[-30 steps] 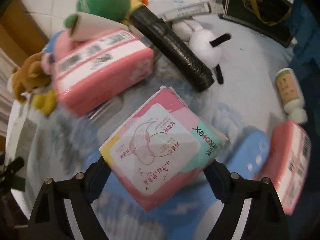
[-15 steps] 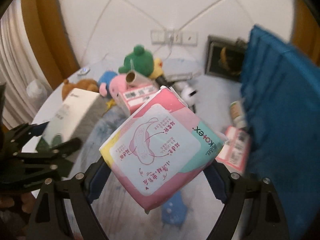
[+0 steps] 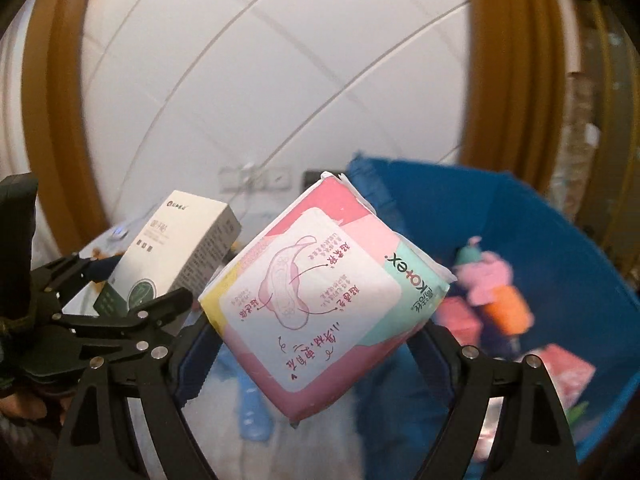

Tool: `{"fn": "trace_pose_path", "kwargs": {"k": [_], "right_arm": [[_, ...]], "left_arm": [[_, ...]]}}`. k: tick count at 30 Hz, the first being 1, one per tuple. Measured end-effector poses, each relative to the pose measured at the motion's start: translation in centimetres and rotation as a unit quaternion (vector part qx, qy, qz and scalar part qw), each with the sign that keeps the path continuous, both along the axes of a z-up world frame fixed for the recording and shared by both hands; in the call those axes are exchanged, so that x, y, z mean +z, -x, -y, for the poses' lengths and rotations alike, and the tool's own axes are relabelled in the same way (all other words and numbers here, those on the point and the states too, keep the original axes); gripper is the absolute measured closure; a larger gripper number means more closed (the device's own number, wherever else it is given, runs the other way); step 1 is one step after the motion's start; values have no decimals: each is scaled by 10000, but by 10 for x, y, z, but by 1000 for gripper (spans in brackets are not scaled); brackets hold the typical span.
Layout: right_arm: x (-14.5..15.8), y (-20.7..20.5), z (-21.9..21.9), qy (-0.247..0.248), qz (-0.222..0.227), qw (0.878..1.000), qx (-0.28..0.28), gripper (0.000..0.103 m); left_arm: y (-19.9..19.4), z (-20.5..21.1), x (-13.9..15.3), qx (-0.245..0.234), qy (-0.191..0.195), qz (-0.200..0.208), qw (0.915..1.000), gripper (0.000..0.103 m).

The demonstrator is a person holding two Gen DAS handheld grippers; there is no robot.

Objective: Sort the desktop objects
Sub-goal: 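Carry the patch box and Kotex pack over the blue bin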

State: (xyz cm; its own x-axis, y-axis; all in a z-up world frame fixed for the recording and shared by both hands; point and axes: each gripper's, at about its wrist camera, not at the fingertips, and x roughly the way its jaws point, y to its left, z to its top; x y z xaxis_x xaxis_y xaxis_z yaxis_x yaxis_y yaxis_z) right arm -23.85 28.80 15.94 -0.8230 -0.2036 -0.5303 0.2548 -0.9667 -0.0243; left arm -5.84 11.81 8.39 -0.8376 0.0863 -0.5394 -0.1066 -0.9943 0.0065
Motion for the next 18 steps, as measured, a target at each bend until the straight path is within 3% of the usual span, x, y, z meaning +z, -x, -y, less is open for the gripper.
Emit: {"fn": "trace_pose_path", "kwargs": {"k": [9,18], "right_arm": [[31,-14,-84,113,-487,9958,-772,16],[23,-14,-175,150,-393,9873,-1530,16]], "left_arm": [[15,-96,47,-756,132,-588,9953,27],[43,-189,55,-1355,276,-541,9889,27]]}}
